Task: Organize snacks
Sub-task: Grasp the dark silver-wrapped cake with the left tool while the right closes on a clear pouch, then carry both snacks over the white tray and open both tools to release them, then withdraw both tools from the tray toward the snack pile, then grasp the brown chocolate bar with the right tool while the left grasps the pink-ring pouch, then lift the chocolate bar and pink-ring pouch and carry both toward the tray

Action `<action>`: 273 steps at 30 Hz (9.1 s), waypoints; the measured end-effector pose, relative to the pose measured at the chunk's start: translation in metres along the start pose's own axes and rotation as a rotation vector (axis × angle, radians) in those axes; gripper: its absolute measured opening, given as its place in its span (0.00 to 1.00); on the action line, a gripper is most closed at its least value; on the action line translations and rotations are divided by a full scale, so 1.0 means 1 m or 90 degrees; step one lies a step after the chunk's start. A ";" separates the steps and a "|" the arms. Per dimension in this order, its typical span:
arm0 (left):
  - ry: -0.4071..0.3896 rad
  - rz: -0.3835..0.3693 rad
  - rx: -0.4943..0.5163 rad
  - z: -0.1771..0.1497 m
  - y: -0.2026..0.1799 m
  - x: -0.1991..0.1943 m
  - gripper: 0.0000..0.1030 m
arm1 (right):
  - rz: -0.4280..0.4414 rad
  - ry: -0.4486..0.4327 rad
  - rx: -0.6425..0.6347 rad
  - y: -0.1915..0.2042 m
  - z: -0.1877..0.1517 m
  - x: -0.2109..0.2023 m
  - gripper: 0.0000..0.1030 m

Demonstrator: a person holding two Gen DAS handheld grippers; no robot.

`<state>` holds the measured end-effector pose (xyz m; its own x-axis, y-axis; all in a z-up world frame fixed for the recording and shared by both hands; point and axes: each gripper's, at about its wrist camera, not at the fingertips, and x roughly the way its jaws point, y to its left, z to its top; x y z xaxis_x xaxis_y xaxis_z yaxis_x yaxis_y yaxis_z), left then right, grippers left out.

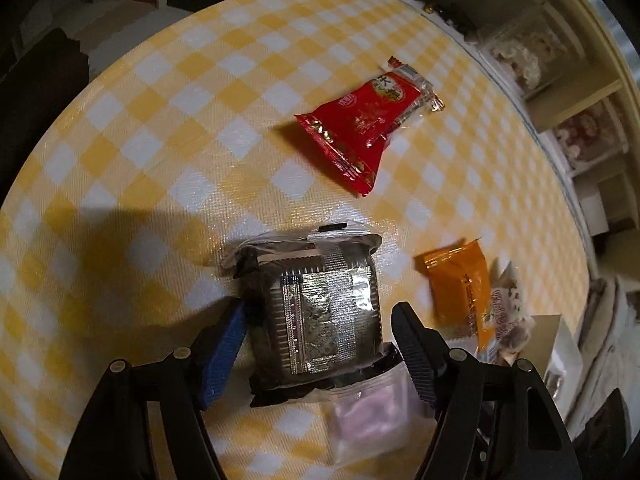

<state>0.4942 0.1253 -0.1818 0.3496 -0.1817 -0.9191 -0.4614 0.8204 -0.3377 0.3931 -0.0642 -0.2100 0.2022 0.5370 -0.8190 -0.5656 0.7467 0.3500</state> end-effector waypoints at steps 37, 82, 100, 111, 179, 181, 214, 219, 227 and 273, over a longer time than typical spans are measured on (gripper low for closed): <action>-0.128 -0.086 0.266 -0.080 -0.046 -0.140 0.50 | -0.153 -0.161 0.084 0.018 -0.002 -0.146 0.08; 0.119 -0.250 0.397 -0.193 -0.209 0.007 0.50 | -0.297 -0.165 0.370 -0.145 -0.153 -0.271 0.08; 0.119 -0.218 0.403 -0.194 -0.227 0.064 0.50 | -0.352 -0.103 0.474 -0.229 -0.195 -0.261 0.08; 0.094 -0.202 0.423 -0.200 -0.230 0.041 0.62 | -0.361 -0.083 0.479 -0.235 -0.198 -0.253 0.12; -0.145 -0.081 0.419 -0.118 -0.059 -0.183 1.00 | -0.308 -0.160 0.183 -0.013 -0.052 -0.236 1.00; -0.139 -0.066 0.408 -0.112 -0.048 -0.179 1.00 | -0.299 -0.153 0.178 -0.010 -0.046 -0.225 1.00; 0.127 -0.097 0.032 -0.057 0.010 -0.002 0.75 | -0.301 0.104 0.208 -0.043 -0.019 -0.018 0.39; 0.107 -0.073 0.079 -0.060 -0.005 0.005 0.75 | -0.313 0.110 0.162 -0.032 -0.025 -0.012 0.35; 0.081 -0.035 0.153 -0.067 -0.025 0.011 0.63 | -0.291 0.121 0.094 -0.006 -0.051 -0.005 0.34; 0.087 0.149 0.378 -0.092 -0.029 0.004 0.49 | -0.130 0.156 0.085 0.008 -0.091 -0.023 0.41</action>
<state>0.4339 0.0503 -0.1947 0.1701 0.0029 -0.9854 0.0301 0.9995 0.0082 0.3109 -0.1063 -0.2298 0.0928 0.2732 -0.9575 -0.4211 0.8822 0.2109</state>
